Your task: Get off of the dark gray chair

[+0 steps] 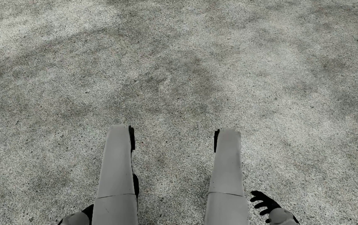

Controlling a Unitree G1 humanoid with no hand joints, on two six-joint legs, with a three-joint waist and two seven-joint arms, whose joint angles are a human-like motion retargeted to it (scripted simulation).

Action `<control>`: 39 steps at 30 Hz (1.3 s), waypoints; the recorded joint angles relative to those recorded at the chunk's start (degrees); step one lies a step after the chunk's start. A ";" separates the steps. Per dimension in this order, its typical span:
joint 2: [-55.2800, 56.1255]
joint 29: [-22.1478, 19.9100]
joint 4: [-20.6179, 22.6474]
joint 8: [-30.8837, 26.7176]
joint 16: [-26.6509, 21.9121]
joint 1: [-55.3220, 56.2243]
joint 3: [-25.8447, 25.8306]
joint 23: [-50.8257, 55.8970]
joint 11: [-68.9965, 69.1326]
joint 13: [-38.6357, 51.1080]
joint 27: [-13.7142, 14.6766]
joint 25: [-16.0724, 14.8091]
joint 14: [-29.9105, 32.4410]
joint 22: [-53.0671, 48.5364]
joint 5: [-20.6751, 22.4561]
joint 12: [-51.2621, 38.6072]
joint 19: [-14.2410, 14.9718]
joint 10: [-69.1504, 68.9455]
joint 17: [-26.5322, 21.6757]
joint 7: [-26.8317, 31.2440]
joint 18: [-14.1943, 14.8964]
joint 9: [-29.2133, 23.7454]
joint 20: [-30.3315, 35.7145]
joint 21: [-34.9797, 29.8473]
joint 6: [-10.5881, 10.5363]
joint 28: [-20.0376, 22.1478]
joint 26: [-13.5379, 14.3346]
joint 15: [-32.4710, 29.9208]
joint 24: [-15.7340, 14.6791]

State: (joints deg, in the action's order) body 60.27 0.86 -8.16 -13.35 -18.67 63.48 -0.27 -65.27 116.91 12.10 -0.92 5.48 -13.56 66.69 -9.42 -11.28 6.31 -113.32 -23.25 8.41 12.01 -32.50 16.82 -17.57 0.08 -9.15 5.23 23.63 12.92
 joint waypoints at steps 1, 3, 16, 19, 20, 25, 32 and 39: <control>-0.13 5.11 -0.18 0.06 0.96 -0.13 -0.02 -2.86 -0.03 -1.70 0.78 3.43 -0.03 1.34 0.06 1.48 -0.08 -0.05 0.09 -0.03 0.02 0.03 0.61 0.11 -0.06 -3.57 0.92 0.04 3.87; -0.29 9.09 -0.32 0.14 2.32 -0.30 0.04 -2.68 -0.08 -7.56 2.80 7.93 0.02 1.81 -0.15 5.63 -0.18 0.00 0.38 -0.07 0.13 -0.02 -0.80 1.76 -0.12 -3.34 0.92 0.12 3.06; 2.74 -20.20 -1.85 -0.46 -11.70 2.74 -0.21 50.69 0.22 -11.05 8.67 -0.27 0.92 -53.10 0.12 9.22 0.81 -0.45 -10.17 0.95 2.00 -3.89 -8.28 1.93 0.65 24.94 8.32 -0.41 -16.36; 5.01 -19.43 -2.05 -0.76 -21.94 5.30 -0.02 60.52 0.48 3.96 12.05 5.00 0.79 -65.19 -0.07 -2.75 1.72 -0.93 -19.86 1.28 2.50 -5.74 0.21 -11.64 1.03 20.56 11.45 -0.19 -12.19; 5.93 -14.37 -2.32 -0.83 -25.51 6.32 0.06 62.01 0.55 11.11 14.12 6.66 0.63 -67.25 -0.01 -8.85 2.02 -1.15 -23.01 1.42 2.71 -6.30 5.74 -18.63 1.17 15.05 12.95 -0.14 -10.60; 12.74 -12.06 -1.90 -2.03 -33.95 13.72 0.08 66.25 1.09 42.94 18.51 7.27 -0.47 -72.45 -0.16 -41.30 3.43 -2.03 -29.80 2.18 3.75 -12.36 33.15 -48.18 0.94 8.92 16.02 0.63 -11.91; 22.60 -25.22 0.12 -2.10 -38.82 23.81 0.15 74.73 -2.47 54.32 20.99 6.31 -3.88 -81.05 1.41 -53.44 3.33 0.96 -35.66 2.45 3.48 -17.98 41.29 -56.14 1.17 21.51 19.39 2.45 -14.78; 8.02 -13.17 1.83 2.54 -25.47 6.98 0.19 55.32 -26.49 42.78 20.44 11.17 -3.38 -60.24 1.94 -42.17 0.82 24.75 -22.70 -1.86 -0.29 -14.03 32.81 -45.96 0.96 11.05 16.27 -0.58 -5.53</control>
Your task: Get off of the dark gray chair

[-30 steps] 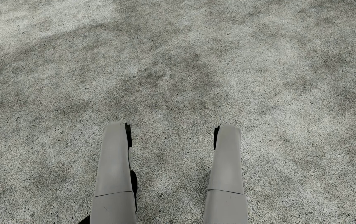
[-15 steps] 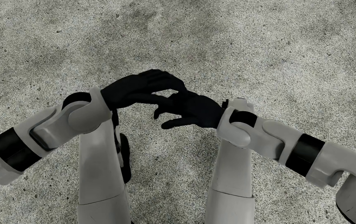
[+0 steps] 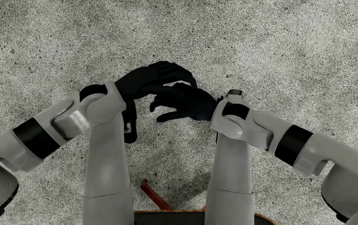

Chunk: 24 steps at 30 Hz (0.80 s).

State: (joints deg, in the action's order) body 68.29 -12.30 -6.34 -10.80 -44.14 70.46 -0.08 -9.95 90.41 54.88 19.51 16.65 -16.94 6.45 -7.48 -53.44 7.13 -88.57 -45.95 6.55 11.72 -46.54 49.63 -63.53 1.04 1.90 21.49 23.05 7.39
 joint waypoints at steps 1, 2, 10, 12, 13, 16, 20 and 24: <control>-4.05 4.29 0.31 0.87 3.73 -4.29 -0.03 -5.48 -5.26 -2.35 0.25 1.32 0.92 5.75 0.28 2.12 -0.78 5.43 3.98 -0.77 -0.80 1.24 -1.41 2.64 -0.21 -3.25 -0.57 -1.11 2.68; -8.23 8.62 0.71 1.86 7.74 -8.74 0.01 -11.27 -10.75 -4.77 0.34 3.04 2.23 12.00 0.44 4.22 -1.60 11.15 8.04 -1.64 -1.41 2.60 -2.82 5.46 -0.34 -6.37 -1.20 -2.37 5.47; -46.42 21.38 4.67 10.60 28.85 -49.43 -0.57 -43.84 -57.03 -27.60 -10.70 -0.36 15.64 52.99 3.04 25.85 -6.48 60.67 28.18 -7.47 -6.82 20.84 -16.79 24.53 -2.18 -11.32 -13.58 -14.60 7.04; -55.48 24.32 5.37 12.79 28.28 -59.08 -0.54 -42.66 -67.10 -35.11 -10.14 -1.94 18.09 54.75 4.00 33.20 -7.00 71.39 26.29 -8.68 -7.34 26.99 -20.46 29.03 -2.50 -12.51 -13.95 -16.69 4.83; -59.58 24.58 5.69 13.76 27.62 -63.36 -0.60 -41.51 -71.53 -39.06 -9.21 -2.01 18.86 54.91 4.44 36.97 -7.25 75.99 25.03 -9.34 -7.63 30.27 -21.84 31.05 -2.60 -12.13 -13.55 -17.42 4.16; -68.95 24.85 6.42 16.32 26.49 -72.04 -0.79 -40.92 -81.86 -47.55 -8.22 -3.17 19.19 56.86 5.03 44.79 -7.11 84.56 22.37 -11.02 -7.83 38.15 -27.24 37.16 -2.62 -11.24 -12.88 -18.77 3.15; -77.33 17.20 6.47 18.86 27.15 -82.77 -1.73 -51.21 -81.61 -53.67 -11.83 -6.82 16.97 62.17 4.46 51.83 -6.32 88.73 23.33 -12.84 -6.69 42.61 -34.46 45.06 -3.57 -8.68 -13.97 -14.65 0.09; -80.46 17.08 6.16 19.44 28.21 -85.58 -2.00 -56.14 -81.85 -54.95 -13.12 -6.45 15.88 64.71 4.64 53.11 -6.32 88.47 23.71 -13.51 -6.35 44.73 -35.60 46.59 -3.71 -9.12 -14.54 -13.75 0.15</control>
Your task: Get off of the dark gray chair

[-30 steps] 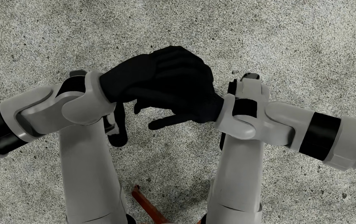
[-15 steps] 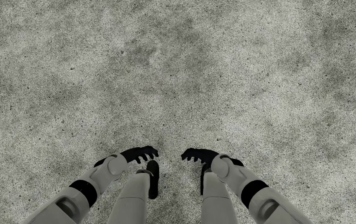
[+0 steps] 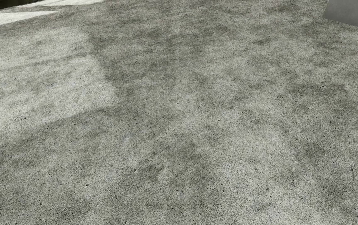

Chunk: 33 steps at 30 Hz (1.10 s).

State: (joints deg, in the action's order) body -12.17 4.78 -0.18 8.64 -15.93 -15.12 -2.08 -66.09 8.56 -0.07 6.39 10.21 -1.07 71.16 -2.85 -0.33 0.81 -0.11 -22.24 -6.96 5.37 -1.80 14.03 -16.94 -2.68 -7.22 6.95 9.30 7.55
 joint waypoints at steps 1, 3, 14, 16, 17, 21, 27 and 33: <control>-0.12 0.97 -0.09 -0.14 0.17 -0.31 -0.07 0.70 0.02 -0.30 0.64 0.74 -0.15 -0.65 0.06 0.29 -0.04 0.10 -0.35 -0.11 0.05 0.36 -0.14 -0.24 -0.09 -0.35 0.24 0.11 0.03; 0.10 2.36 -0.38 -0.69 0.79 -0.34 -0.36 2.55 -0.04 -0.48 1.21 1.10 -0.28 -2.06 0.22 0.37 -0.08 0.12 -0.51 -0.31 0.19 0.87 0.01 -0.79 -0.43 -0.63 0.32 0.05 -0.27; 6.94 2.78 -3.78 -7.60 0.15 2.02 -2.06 10.25 3.37 2.28 2.25 1.13 -0.49 -4.81 3.95 0.55 -1.03 -4.32 3.66 -3.46 -0.93 0.57 2.13 -5.48 0.14 -0.29 0.93 -1.71 -1.78; 8.37 2.46 -5.58 -8.85 -0.27 6.52 -1.86 9.08 3.38 3.00 1.64 0.78 -3.48 -4.61 4.50 0.27 -0.62 -13.19 3.39 -3.85 -0.64 -0.18 2.48 -5.07 0.16 -0.54 0.80 -2.44 -1.69; 8.74 1.70 -6.05 -9.33 -0.29 8.39 -1.67 8.37 3.15 3.28 1.13 0.87 -5.31 -4.56 4.69 -0.06 -0.46 -17.43 2.87 -3.55 -1.71 -0.81 2.82 -4.65 0.09 -0.11 0.73 -2.94 -1.58; 9.87 -0.46 -2.25 -11.55 0.90 12.22 -0.53 2.94 2.24 3.90 -0.71 0.41 -12.87 -4.59 4.22 -1.50 -0.26 -24.33 -0.21 3.29 -1.04 -2.89 3.66 -3.51 0.46 1.28 0.73 -6.18 -1.19; 14.43 -4.15 0.25 -15.76 -1.17 11.32 -2.29 -1.25 3.21 4.36 -1.78 -2.61 -4.46 -7.20 6.91 -2.23 0.26 -14.43 -1.55 3.73 -2.37 -2.49 5.25 -1.46 0.62 0.13 2.21 -9.00 -2.06; 22.07 -0.80 2.68 -6.87 -2.85 4.54 -2.50 2.76 20.23 2.54 0.00 -0.44 -2.87 -3.61 2.00 -3.16 7.63 -5.74 1.72 0.36 -3.50 -5.05 2.51 -2.55 2.56 3.33 1.13 6.34 -3.47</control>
State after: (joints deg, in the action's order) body 9.90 3.98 2.51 1.77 -18.78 -10.58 -4.58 -63.33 28.80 2.46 6.39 9.77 -3.94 67.55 -0.85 -3.49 8.44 -5.84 -20.52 -6.60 1.87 -6.85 16.54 -19.49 -0.12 -3.89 8.08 15.64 4.08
